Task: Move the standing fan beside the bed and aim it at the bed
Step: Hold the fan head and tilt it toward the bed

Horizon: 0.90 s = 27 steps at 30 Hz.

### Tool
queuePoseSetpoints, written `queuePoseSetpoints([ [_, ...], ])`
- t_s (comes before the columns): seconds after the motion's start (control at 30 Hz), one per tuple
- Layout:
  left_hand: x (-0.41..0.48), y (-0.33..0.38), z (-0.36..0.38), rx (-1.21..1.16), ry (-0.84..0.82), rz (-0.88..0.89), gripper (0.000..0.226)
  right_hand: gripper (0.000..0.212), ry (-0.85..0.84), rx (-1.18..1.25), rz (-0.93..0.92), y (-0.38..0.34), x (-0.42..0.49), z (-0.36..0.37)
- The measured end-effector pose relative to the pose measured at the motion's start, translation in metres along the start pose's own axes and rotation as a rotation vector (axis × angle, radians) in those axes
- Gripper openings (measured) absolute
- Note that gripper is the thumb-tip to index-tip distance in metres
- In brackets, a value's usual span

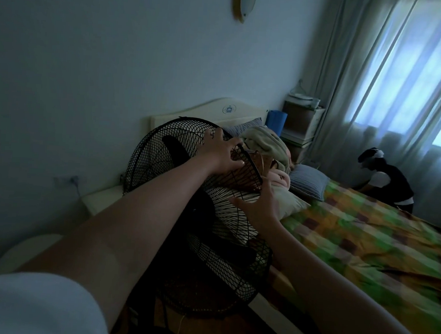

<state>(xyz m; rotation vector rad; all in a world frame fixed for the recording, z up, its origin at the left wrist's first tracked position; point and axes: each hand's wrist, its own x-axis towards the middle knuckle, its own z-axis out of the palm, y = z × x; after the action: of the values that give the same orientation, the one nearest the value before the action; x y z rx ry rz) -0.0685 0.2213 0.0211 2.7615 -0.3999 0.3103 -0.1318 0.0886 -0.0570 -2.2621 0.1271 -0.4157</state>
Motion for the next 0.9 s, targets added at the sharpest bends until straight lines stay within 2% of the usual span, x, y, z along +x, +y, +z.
queuePoseSetpoints([
  [0.5,-0.025,-0.011,-0.020,-0.035,0.014,0.022,0.062,0.087,0.032,-0.034,0.009,-0.026,-0.027,0.001],
  [0.9,-0.054,-0.022,-0.033,-0.098,0.115,0.060,0.062,0.088,0.104,-0.052,-0.091,-0.041,-0.051,0.002],
])
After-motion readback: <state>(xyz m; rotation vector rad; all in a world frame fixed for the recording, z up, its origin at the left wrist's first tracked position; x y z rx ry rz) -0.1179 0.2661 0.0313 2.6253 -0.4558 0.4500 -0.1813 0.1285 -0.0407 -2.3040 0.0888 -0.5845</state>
